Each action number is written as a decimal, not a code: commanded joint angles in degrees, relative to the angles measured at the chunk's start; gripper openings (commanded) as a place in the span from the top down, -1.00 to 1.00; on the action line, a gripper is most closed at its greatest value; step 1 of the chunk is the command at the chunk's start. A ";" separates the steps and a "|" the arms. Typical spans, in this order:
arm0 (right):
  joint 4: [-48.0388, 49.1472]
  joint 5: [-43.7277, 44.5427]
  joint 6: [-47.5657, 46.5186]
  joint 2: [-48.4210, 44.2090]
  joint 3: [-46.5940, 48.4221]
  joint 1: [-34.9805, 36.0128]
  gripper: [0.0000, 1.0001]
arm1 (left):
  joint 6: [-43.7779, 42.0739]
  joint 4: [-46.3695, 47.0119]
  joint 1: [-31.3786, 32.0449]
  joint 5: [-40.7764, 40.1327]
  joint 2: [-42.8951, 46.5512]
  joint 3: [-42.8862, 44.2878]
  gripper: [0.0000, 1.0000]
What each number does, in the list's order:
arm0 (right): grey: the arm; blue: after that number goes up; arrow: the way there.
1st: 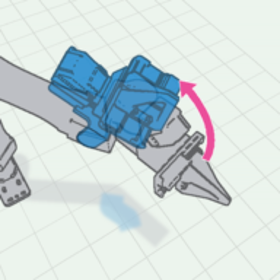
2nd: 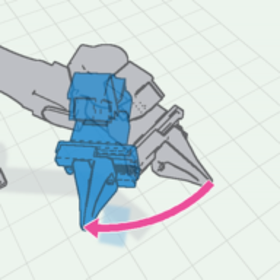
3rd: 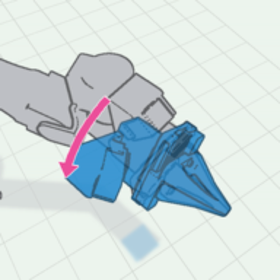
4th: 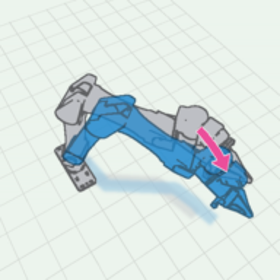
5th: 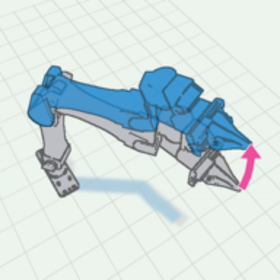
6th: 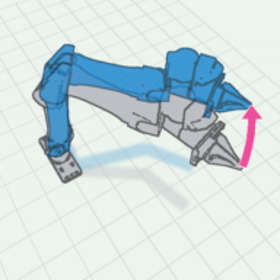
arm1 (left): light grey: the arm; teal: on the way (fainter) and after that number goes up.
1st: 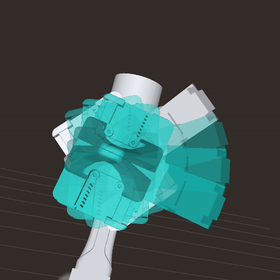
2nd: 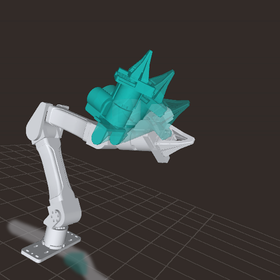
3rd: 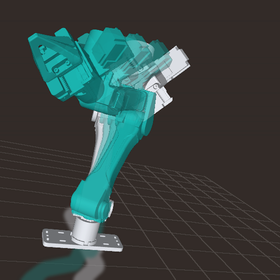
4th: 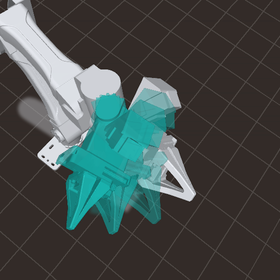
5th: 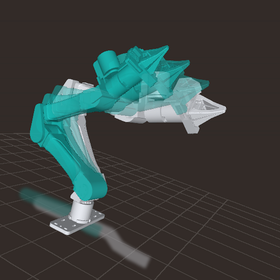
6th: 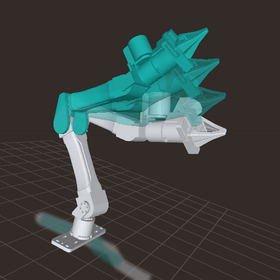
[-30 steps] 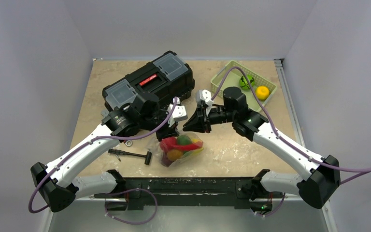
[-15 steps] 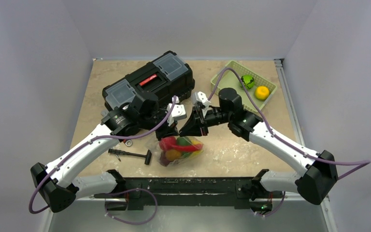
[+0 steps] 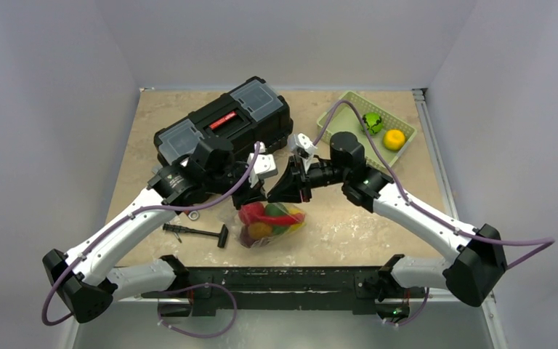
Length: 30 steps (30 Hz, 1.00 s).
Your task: Place the food in the zip-top bag and seal the zipper
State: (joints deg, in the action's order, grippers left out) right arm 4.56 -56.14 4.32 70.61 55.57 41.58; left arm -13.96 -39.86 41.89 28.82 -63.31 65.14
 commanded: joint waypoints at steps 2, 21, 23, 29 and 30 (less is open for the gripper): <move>7.82 -0.20 4.92 1.72 -1.71 0.90 0.79 | 0.95 6.73 -0.45 1.63 1.38 2.00 1.00; 7.80 0.42 10.06 -10.88 -8.22 -9.31 -0.08 | 1.25 6.89 -1.17 2.11 0.84 2.07 1.00; 10.04 0.50 10.45 -11.95 -9.42 -9.09 -0.11 | 1.33 6.85 -1.19 2.51 0.55 2.17 1.00; 9.70 2.92 7.60 -9.68 -7.90 -4.54 -0.06 | 1.64 6.38 -1.18 3.48 -0.11 2.62 1.00; 8.73 3.89 6.28 -8.84 -7.51 -3.30 -0.05 | 1.64 6.39 -1.15 3.54 -0.07 2.64 1.00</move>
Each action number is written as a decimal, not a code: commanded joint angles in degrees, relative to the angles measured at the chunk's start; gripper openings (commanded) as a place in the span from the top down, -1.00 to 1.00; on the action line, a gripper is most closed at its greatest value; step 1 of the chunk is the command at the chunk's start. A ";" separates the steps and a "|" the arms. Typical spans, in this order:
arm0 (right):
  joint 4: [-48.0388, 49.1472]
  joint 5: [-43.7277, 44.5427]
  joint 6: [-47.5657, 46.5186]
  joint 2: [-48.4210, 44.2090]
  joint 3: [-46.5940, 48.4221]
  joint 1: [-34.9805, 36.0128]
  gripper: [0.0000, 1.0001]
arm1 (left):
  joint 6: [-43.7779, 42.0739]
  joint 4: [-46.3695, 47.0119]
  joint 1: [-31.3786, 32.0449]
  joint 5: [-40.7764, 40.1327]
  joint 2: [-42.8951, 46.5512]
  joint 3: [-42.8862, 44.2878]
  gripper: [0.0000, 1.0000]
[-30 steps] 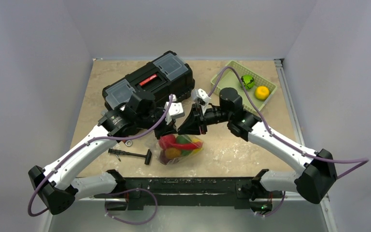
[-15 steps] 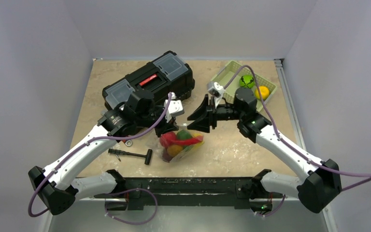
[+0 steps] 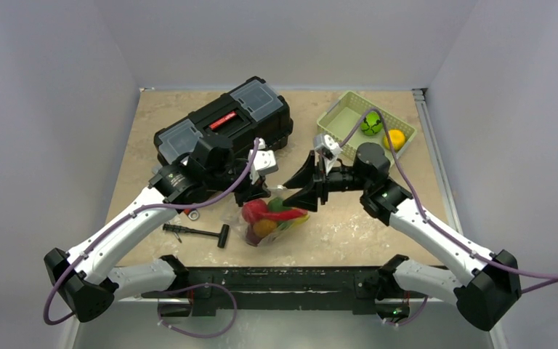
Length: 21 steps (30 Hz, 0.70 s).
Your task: Place the food in the zip-top bag and seal the zipper
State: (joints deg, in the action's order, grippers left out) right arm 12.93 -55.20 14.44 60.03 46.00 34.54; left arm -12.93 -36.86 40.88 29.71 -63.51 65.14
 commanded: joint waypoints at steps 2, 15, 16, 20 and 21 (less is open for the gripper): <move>-0.98 4.28 -5.44 3.08 3.30 5.14 0.08 | 0.62 3.39 -0.18 2.92 0.14 2.71 1.00; -0.80 5.32 -6.60 3.30 2.69 5.36 1.00 | 1.87 2.52 -0.19 5.17 0.16 3.67 0.26; -0.91 5.13 -6.60 3.28 2.76 5.36 1.00 | 2.00 2.50 -0.19 5.47 0.11 3.63 0.16; -1.30 4.29 -6.89 3.03 3.04 5.31 1.00 | 2.01 2.34 -0.18 5.94 -0.34 3.75 0.12; -1.32 4.15 -6.90 2.99 3.04 5.28 1.00 | 1.80 2.05 -0.14 5.77 -0.51 3.90 0.17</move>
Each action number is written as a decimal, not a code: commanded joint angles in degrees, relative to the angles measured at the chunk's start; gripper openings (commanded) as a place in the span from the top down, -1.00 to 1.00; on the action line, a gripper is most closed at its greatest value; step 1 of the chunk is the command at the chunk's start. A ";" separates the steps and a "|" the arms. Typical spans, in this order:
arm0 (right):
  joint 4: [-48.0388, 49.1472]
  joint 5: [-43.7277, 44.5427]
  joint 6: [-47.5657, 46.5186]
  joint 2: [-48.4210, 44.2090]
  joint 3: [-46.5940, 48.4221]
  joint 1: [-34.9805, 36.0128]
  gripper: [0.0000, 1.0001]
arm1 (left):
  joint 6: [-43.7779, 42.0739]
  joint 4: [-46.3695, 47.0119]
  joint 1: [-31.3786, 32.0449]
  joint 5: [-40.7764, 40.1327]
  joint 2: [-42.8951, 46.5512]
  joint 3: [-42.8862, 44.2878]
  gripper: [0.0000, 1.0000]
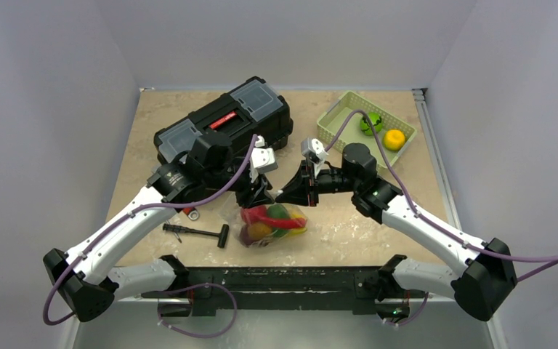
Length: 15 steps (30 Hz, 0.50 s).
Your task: Place the food in the zip-top bag and seal the zipper
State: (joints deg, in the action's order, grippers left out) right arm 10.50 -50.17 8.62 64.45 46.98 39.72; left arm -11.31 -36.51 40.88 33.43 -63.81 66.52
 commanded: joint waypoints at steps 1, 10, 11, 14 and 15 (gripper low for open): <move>1.10 -0.89 -1.06 -1.46 2.13 0.17 1.00 | 0.11 1.56 -0.18 1.68 -0.44 2.56 0.21; 0.92 -2.21 -0.81 -2.52 2.23 0.15 1.00 | -0.52 0.35 -0.19 0.51 -2.39 3.44 0.53; 0.92 -2.21 -0.80 -2.71 2.34 0.10 1.00 | -0.64 0.24 -0.19 0.54 -2.39 3.37 0.51; 0.15 -2.39 -1.05 -3.00 2.73 0.09 1.00 | -1.03 -0.17 -0.13 0.86 -2.35 3.35 0.43; -0.20 -2.27 -1.28 -3.13 2.83 0.09 1.00 | -1.26 -0.37 -0.17 0.90 -2.29 3.35 0.40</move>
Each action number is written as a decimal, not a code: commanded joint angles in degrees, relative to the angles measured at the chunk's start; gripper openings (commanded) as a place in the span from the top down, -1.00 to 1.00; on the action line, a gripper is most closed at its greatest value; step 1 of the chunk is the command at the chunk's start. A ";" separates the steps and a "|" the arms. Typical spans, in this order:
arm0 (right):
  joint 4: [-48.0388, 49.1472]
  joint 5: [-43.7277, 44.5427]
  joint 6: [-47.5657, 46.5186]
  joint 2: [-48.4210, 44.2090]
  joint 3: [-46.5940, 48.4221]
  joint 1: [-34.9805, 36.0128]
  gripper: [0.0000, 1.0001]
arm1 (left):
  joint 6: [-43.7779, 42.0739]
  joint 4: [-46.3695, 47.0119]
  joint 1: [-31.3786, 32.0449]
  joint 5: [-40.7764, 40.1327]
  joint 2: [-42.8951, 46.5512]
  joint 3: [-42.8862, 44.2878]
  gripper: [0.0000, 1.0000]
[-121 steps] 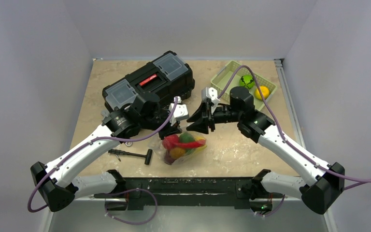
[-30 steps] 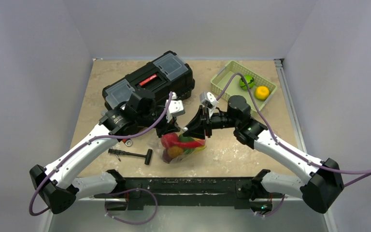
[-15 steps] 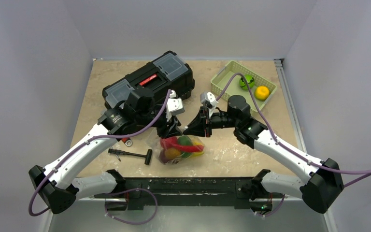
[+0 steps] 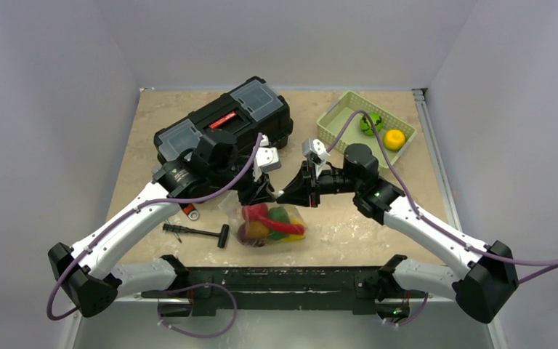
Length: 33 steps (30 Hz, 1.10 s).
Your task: Place the food in the zip-top bag and seal the zipper
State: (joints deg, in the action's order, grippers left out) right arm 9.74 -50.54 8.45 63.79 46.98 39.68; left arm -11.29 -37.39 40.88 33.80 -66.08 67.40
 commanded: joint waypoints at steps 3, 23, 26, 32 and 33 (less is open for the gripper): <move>0.20 -1.55 -1.23 -2.85 2.74 0.04 1.00 | -1.75 0.31 -0.13 0.63 0.22 2.26 0.41; -20.28 12.72 -12.37 -6.57 9.77 1.64 0.04 | -2.17 1.18 -0.19 0.60 1.58 1.52 1.00; -19.76 12.39 -13.65 -6.70 10.20 1.71 0.10 | -2.18 1.26 -0.13 0.90 1.58 1.51 1.00; -20.56 8.99 -16.10 -3.63 13.14 1.70 0.30 | -2.09 1.18 -0.14 1.54 1.57 1.59 1.00; -20.74 8.79 -16.48 -3.25 13.43 1.67 0.33 | -2.07 1.23 -0.16 1.66 1.57 1.61 1.00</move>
State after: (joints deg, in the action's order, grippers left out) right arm -10.00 -40.03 -4.78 58.98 56.38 41.25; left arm -12.64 -38.68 40.91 33.67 -66.00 67.40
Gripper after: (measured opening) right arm 0.366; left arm 0.012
